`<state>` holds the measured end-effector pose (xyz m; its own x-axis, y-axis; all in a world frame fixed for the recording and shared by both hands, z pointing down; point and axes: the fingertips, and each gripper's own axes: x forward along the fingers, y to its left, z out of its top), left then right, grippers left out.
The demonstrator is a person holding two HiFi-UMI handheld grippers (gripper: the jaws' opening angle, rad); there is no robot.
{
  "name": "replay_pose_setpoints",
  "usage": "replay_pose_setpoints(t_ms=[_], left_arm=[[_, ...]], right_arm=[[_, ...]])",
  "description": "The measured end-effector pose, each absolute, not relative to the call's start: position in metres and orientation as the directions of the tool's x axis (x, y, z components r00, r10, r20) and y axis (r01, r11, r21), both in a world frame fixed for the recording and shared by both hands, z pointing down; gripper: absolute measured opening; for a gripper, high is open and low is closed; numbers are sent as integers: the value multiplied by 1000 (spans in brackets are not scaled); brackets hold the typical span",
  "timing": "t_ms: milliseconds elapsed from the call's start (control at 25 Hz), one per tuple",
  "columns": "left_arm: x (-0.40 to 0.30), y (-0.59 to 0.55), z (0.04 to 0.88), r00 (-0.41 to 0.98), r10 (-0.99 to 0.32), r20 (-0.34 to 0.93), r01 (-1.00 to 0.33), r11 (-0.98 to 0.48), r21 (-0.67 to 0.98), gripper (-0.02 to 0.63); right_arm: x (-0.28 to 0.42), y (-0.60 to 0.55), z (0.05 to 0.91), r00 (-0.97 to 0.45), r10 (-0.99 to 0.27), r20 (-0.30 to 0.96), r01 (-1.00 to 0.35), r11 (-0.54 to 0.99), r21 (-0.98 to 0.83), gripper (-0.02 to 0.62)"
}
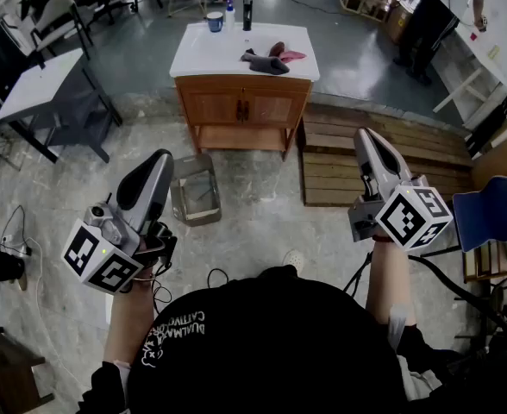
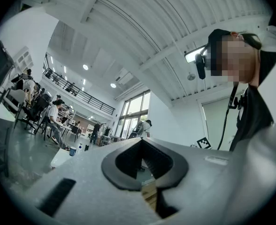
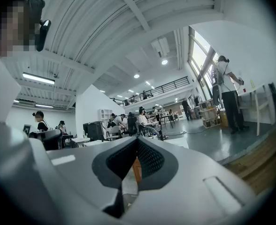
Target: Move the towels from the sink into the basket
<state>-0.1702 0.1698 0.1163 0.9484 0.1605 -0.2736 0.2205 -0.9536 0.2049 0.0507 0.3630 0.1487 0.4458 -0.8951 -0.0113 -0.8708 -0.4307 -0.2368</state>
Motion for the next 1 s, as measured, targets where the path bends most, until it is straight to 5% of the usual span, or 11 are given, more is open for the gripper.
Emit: replay_pose_setpoints(t_ms=[400, 760, 880, 1000], left_arm=[[-151, 154, 127, 955, 135, -266, 194, -958, 210, -3], [-51, 104, 140, 962, 40, -271, 86, -983, 160, -3], [-10, 84, 144, 958, -8, -286, 50, -980, 194, -3], [23, 62, 153, 956, -76, -285, 8, -960, 281, -3]], right_arm=[[68, 337, 166, 416, -909, 27, -880, -410, -241, 6], [188, 254, 189, 313, -949, 29, -913, -309, -264, 11], [238, 218, 203, 226, -972, 68, -929, -236, -284, 116], [284, 182, 226, 164, -974, 155, -948, -199, -249, 142]])
